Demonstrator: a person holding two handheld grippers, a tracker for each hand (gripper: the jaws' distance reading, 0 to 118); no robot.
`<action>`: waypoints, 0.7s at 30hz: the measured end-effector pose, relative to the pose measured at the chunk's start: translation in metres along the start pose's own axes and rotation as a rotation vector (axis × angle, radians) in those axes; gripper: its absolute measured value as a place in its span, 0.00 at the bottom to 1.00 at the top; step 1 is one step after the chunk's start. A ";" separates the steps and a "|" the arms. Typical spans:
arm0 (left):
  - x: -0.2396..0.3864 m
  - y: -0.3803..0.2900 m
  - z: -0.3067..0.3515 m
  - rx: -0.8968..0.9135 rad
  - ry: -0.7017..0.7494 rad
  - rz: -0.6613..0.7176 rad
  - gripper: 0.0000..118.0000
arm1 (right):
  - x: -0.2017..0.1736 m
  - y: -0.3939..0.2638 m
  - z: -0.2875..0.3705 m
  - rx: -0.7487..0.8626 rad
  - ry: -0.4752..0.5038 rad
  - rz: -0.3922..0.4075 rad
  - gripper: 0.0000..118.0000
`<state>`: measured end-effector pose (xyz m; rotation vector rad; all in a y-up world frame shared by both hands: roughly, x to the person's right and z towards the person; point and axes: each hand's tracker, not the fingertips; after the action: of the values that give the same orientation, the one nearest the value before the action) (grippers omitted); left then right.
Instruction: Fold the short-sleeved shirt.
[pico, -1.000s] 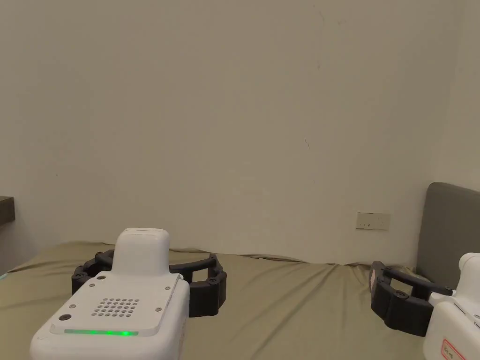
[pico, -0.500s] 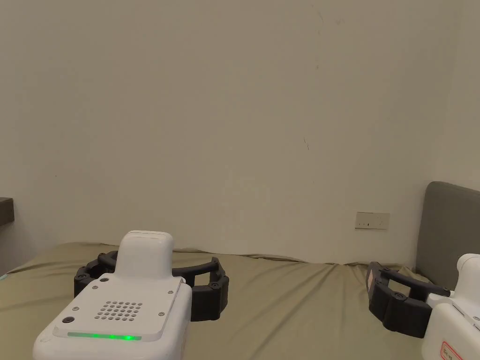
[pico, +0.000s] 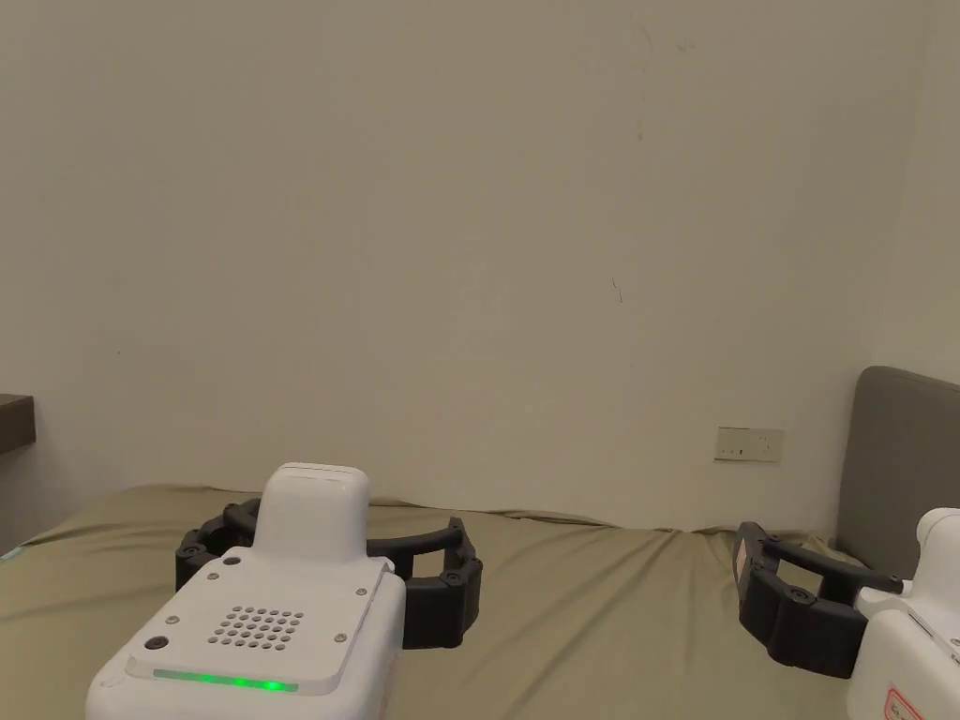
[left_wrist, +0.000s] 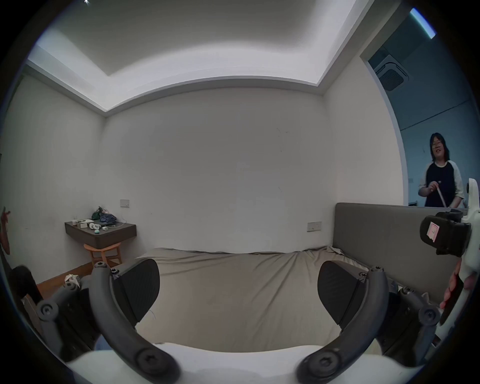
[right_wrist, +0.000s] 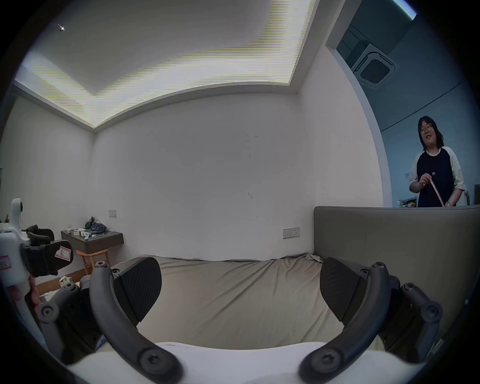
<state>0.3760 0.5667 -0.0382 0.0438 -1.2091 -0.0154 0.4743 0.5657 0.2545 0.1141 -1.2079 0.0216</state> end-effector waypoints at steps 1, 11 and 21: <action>0.000 -0.001 -0.001 -0.013 -0.011 -0.001 1.00 | -0.001 0.000 0.000 -0.004 -0.001 0.008 1.00; -0.003 0.001 0.006 0.022 0.049 0.009 1.00 | -0.006 -0.002 0.006 -0.004 0.025 0.027 1.00; -0.003 0.002 0.009 0.029 0.053 0.002 1.00 | 0.003 0.006 0.007 -0.005 0.038 -0.048 1.00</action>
<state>0.3668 0.5691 -0.0382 0.0683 -1.1568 0.0054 0.4685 0.5706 0.2598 0.1378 -1.1664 -0.0213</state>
